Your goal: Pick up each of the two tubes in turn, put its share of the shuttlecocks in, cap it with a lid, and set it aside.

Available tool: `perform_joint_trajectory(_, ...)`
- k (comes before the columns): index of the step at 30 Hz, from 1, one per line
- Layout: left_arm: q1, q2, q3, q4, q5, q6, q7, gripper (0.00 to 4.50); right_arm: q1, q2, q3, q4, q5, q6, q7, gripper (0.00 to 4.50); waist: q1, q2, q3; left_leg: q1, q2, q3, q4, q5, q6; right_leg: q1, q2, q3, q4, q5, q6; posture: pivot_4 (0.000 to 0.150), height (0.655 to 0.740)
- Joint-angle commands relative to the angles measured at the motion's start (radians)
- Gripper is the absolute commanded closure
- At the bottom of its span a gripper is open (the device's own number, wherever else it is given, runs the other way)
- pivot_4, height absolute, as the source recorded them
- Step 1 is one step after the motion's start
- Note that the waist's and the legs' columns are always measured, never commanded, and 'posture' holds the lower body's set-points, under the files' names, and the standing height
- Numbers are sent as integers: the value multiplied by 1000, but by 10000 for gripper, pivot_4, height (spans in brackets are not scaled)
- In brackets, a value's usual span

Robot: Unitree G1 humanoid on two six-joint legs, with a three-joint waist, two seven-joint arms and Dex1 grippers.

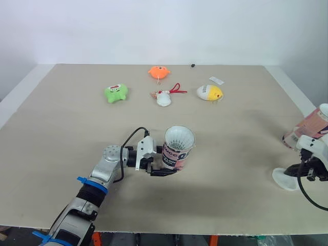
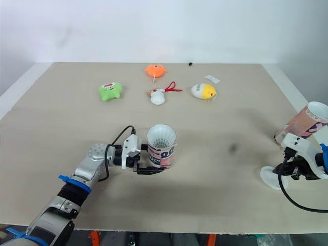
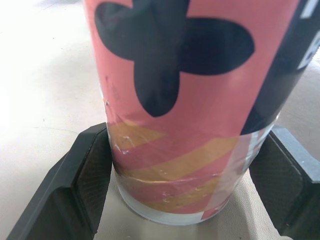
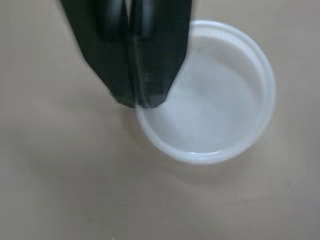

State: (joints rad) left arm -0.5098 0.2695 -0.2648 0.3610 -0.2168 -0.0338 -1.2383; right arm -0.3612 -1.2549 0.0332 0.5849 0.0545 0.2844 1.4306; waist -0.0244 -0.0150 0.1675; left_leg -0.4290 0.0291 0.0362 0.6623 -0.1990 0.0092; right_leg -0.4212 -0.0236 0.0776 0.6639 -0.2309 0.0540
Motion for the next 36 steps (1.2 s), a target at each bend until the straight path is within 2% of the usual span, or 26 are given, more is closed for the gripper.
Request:
perform_joint_trajectory(1,-21,0,19,-28,-16,0,7,6449,-8,-19,-14,8,-1,-11,17,43948,0,0,0,0,0,0,0,0,0,0,0,0,0,0,0,1500,7400)
perform_joint_trajectory(8,-22,-1,17,-30,-19,6,7,6449,-21,-27,-29,-33,18,-8,42,43948,0,0,0,0,0,0,0,0,0,0,0,0,0,0,0,1500,7400)
perform_joint_trajectory(13,-11,11,0,-53,-30,52,-25,6449,-77,-8,-94,-265,146,110,65,43948,-7,3,0,1,0,2,0,0,0,-1,0,3,0,1,1,1500,7400)
perform_joint_trajectory(15,-3,22,-23,-68,-30,94,-57,6449,-130,9,-108,-441,237,200,75,43948,-8,3,0,1,0,1,0,0,0,0,1,2,0,1,1,1500,7400)
perform_joint_trajectory(18,-4,28,-56,-69,-25,127,-100,6449,-250,43,-79,-656,327,288,72,43948,-13,4,0,1,1,1,-1,0,0,-1,1,2,0,1,1,1500,7400)
perform_joint_trajectory(21,-19,21,-63,-52,-22,133,-112,6449,-371,78,-28,-750,354,333,75,43948,-9,3,1,0,1,0,-2,0,0,-1,1,1,0,0,1,1500,7400)
perform_joint_trajectory(28,-57,11,-69,3,-9,107,-131,6449,-691,207,168,-798,315,278,168,43948,1,2,1,-3,0,0,-2,-1,-2,-4,-1,0,0,-2,-1,1500,7400)
perform_joint_trajectory(36,-59,15,-91,35,27,53,-132,6449,-860,276,362,-763,304,137,184,43948,1,2,1,-3,2,0,-3,-2,-2,-4,0,-2,0,-2,-1,1500,7400)
